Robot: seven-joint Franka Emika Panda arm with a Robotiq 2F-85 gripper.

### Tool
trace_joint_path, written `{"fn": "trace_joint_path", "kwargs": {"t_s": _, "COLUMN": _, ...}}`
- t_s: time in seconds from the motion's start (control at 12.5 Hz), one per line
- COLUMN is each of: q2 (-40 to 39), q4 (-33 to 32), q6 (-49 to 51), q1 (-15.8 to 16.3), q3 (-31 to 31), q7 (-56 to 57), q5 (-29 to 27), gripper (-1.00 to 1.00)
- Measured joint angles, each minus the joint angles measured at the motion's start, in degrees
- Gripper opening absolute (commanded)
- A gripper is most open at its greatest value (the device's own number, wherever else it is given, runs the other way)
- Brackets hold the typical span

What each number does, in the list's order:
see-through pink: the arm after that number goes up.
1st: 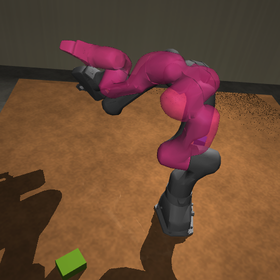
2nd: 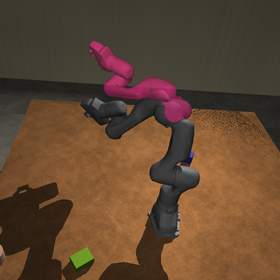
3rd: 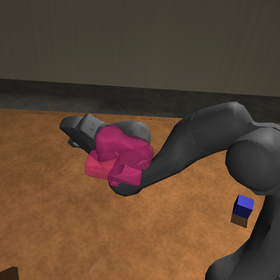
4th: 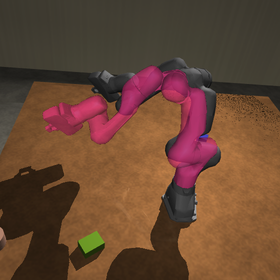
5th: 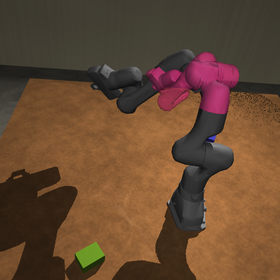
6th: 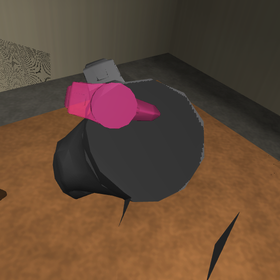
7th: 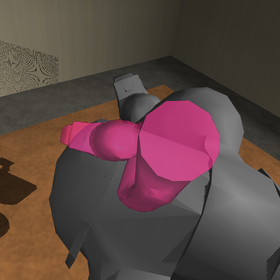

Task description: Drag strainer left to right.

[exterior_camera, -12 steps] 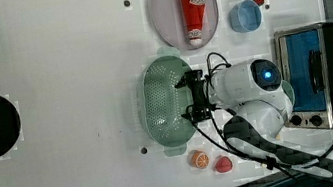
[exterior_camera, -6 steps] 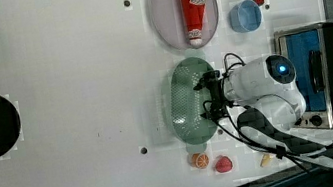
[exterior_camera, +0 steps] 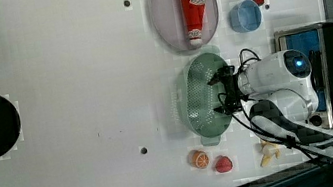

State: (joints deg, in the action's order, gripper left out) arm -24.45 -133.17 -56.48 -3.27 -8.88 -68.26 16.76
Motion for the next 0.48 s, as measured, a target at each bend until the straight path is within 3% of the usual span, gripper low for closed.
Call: {"fn": "trace_joint_path", "kwargs": {"t_s": 0.48, "q2": 2.13, "q4": -0.90, "q6": 0.84, "q1": -0.22, "q3": 6.56, "q7": 9.74, "q5": -0.28, "gripper": 1.00}}
